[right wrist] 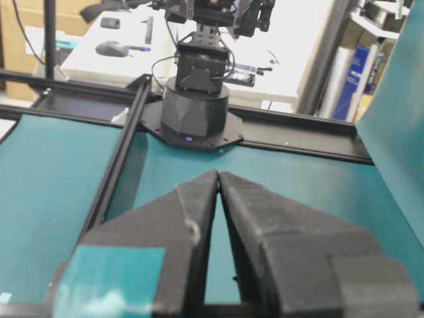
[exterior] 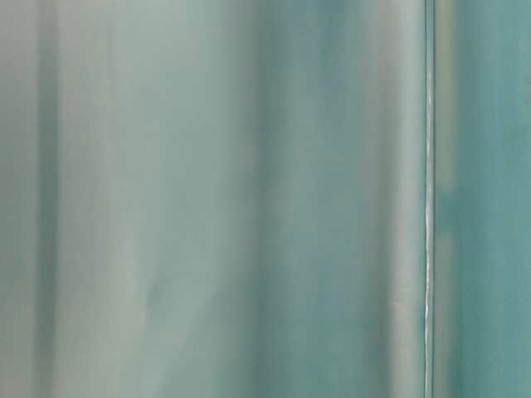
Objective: Insert the wire into the hole on the right side and pull it with the left arm.
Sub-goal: 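Move the right gripper down over the grey wire near the frame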
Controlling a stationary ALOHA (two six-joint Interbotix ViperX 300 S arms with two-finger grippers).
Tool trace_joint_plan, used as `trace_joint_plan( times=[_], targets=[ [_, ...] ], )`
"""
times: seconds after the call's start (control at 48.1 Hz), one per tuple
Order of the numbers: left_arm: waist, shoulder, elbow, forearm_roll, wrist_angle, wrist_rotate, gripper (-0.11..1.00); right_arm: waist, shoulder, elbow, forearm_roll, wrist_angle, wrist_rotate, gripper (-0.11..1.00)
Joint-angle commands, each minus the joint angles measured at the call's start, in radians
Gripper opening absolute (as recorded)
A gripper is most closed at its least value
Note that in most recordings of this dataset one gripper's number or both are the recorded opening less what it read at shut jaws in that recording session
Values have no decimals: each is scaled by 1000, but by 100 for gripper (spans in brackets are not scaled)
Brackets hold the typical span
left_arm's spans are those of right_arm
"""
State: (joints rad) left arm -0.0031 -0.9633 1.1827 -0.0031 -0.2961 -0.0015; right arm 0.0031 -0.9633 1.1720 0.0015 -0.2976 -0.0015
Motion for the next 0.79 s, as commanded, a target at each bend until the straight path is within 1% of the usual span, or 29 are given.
trace_joint_plan(
  times=[0.0, 0.021, 0.042, 0.125, 0.166, 0.187, 0.229, 0.291, 0.333, 0.374, 0.436, 0.52, 0.603, 0.665, 0.686, 0.707, 0.769],
  targets=[
    [-2, 3, 21, -29, -9, -5, 24, 3, 6, 3, 2, -2, 11, 24],
    [-2, 2, 29, -28, -12, -6, 24, 3, 6, 11, 3, -3, 12, 24],
    [-2, 3, 34, -29, -12, -8, 22, 3, 6, 15, 3, -2, 17, 22],
    [-2, 3, 61, -31, -31, -17, 6, 3, 8, 51, 3, -5, 41, 6],
    [-2, 5, 71, -29, -41, -21, 0, 3, 8, 69, 3, -6, 58, 1],
    [-2, 6, 75, -31, -48, -25, -1, 3, 8, 75, 3, -6, 67, 0],
    [-2, 9, 83, -31, -55, -28, 2, 3, 8, 92, 3, -6, 87, 0],
    [-2, 17, 94, -31, -60, -28, 10, 3, 9, 110, 5, -6, 117, 0],
    [-2, 23, 98, -29, -60, -28, 17, 3, 11, 120, 3, -8, 133, 0],
    [-2, 31, 103, -31, -60, -28, 28, 3, 11, 129, 3, -8, 144, 2],
    [-2, 48, 107, -29, -60, -28, 43, 3, 12, 141, 3, -14, 156, 11],
    [-2, 80, 107, -31, -60, -28, 58, 3, 15, 149, 5, -21, 158, 29],
    [-2, 115, 103, -29, -60, -28, 68, 3, 18, 150, 3, -26, 158, 56],
    [-2, 138, 100, -29, -64, -28, 73, 3, 21, 149, 3, -26, 158, 74],
    [-2, 143, 98, -31, -64, -28, 74, 3, 21, 150, 3, -26, 158, 78],
    [-2, 150, 98, -31, -64, -28, 75, 3, 21, 150, 3, -26, 158, 80],
    [-2, 158, 98, -31, -64, -28, 75, 3, 23, 150, 3, -26, 158, 80]
  ],
)
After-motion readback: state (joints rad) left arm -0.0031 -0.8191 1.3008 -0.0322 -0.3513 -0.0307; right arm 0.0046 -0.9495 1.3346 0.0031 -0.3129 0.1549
